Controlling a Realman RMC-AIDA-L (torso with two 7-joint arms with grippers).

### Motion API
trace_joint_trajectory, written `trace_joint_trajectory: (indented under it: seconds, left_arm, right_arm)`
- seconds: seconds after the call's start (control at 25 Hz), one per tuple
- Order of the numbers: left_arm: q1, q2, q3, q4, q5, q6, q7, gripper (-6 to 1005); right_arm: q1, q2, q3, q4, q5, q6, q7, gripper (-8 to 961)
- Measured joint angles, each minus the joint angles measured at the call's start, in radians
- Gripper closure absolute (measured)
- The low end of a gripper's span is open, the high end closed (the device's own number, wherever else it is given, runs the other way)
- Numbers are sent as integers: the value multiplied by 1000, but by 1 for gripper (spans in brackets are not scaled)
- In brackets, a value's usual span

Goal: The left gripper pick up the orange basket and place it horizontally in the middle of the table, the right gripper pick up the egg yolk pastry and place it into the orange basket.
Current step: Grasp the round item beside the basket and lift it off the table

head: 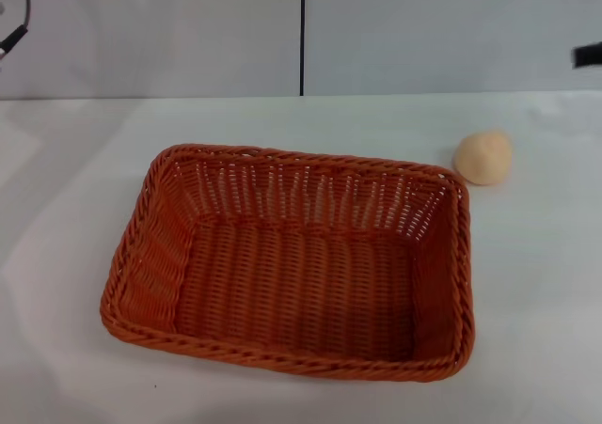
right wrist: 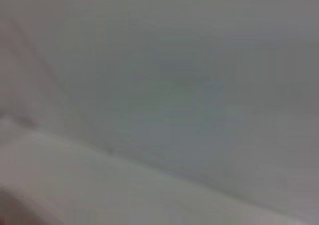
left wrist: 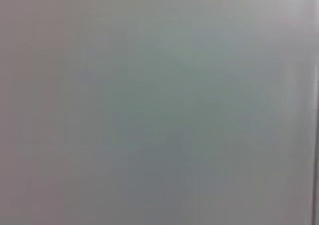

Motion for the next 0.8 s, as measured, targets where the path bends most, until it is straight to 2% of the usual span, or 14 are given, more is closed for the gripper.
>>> trace_joint_trajectory:
  seconds: [0.16, 0.28, 0.32, 0.36, 0.56, 0.6, 0.64, 0.68, 0.72, 0.8]
  left_arm:
    - [0, -1, 2, -18, -30, 27, 42, 356]
    - [1, -1, 2, -39, -56, 52, 79, 356]
    - [0, -1, 3, -104, -121, 116, 159, 356]
    - [0, -1, 3, -116, -129, 127, 171, 356]
    - [0, 0, 3, -131, -133, 131, 178, 357]
    - [-8, 2, 3, -155, -133, 131, 191, 357]
    - [-11, 2, 3, -159, -133, 131, 195, 358]
    - [-12, 2, 3, -162, -133, 131, 197, 358]
    - [-14, 2, 3, -165, -133, 130, 200, 358]
    - [-21, 2, 3, -179, -134, 127, 204, 358]
  right_arm:
    - [53, 7, -130, 22, -27, 10, 47, 332]
    - [68, 29, -207, 25, -30, 35, 73, 332]
    - [69, 37, -228, 26, -33, 44, 79, 333]
    - [71, 46, -249, 26, -38, 57, 85, 333]
    - [74, 105, -334, 26, -107, 147, 93, 334]
    - [74, 130, -348, 26, -133, 191, 93, 334]
    - [74, 130, -348, 26, -133, 191, 93, 334]
    - [74, 150, -367, 26, -140, 232, 91, 334]
    - [74, 150, -367, 26, -140, 232, 91, 334]
    - [64, 173, -394, 27, -141, 298, 87, 335]
